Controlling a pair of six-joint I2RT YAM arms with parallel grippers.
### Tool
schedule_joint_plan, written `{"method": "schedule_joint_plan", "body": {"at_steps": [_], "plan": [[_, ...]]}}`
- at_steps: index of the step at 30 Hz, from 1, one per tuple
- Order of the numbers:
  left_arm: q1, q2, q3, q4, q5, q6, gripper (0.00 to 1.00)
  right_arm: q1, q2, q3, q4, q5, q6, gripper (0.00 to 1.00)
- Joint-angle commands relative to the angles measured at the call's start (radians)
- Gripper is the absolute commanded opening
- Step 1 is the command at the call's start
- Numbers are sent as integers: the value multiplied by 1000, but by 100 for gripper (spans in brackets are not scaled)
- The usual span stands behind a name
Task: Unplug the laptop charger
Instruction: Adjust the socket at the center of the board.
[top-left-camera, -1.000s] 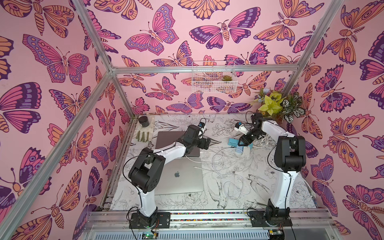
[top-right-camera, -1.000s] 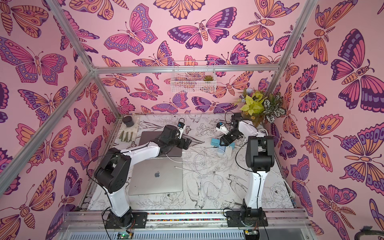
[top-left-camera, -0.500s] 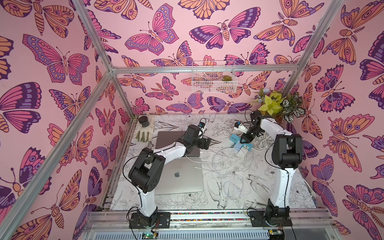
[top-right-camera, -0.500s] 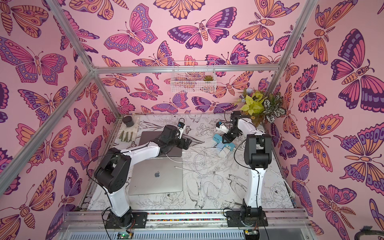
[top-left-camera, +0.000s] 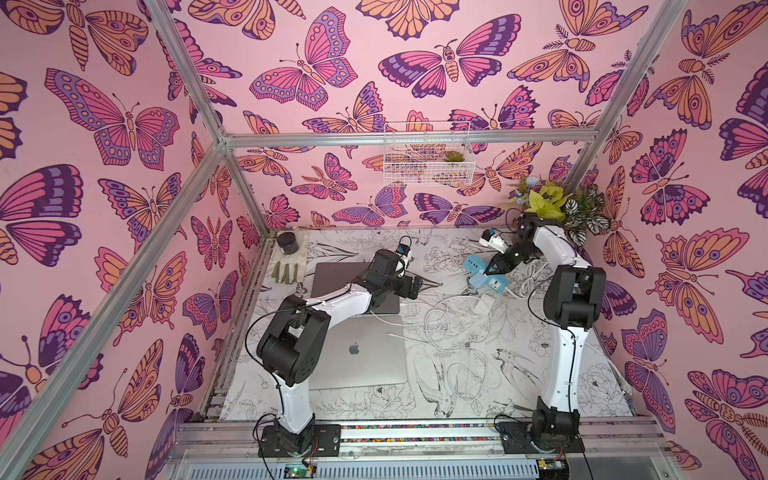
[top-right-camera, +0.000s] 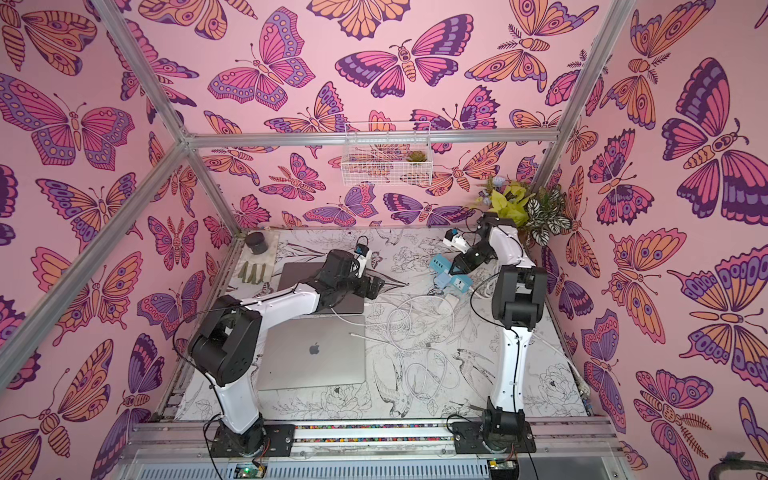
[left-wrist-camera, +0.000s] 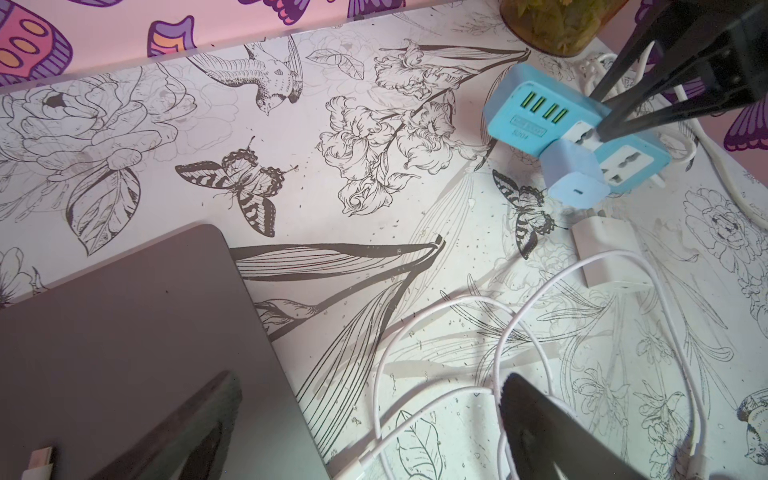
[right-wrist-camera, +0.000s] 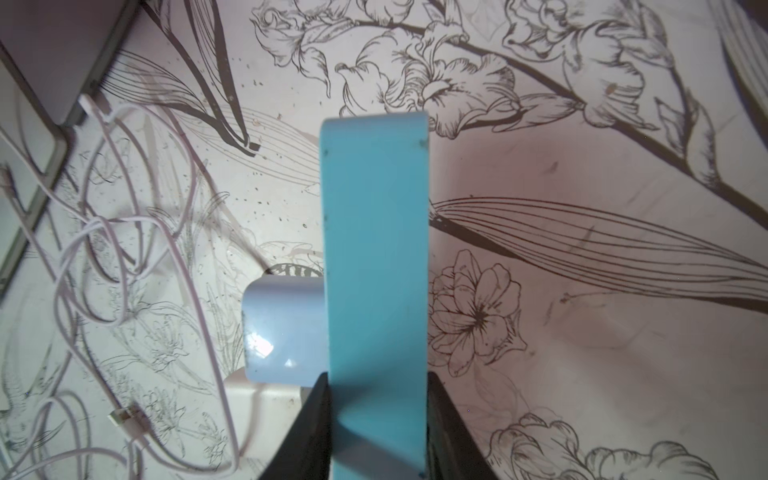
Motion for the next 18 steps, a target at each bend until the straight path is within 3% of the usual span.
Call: {"method": "schedule_joint_plan", "body": {"at_steps": [1,10,14,17,18], "plan": [[5,-16,3,-2,32,-8,99,-34,59,75,-162,-208,22,0],[5,-2,11,-2,56,-11,99,-42,324,365,-487,-299,15,0],[3,7,13,-2,58,-9,99,-42,361,356,-452,-298,56,0],[3,8,16,-2,58,-9,99,-42,355,353,-393,-238,122,0],[3,9,15,-2,58,-11,99,-44,341,337,-344,-199,170,4]]}}
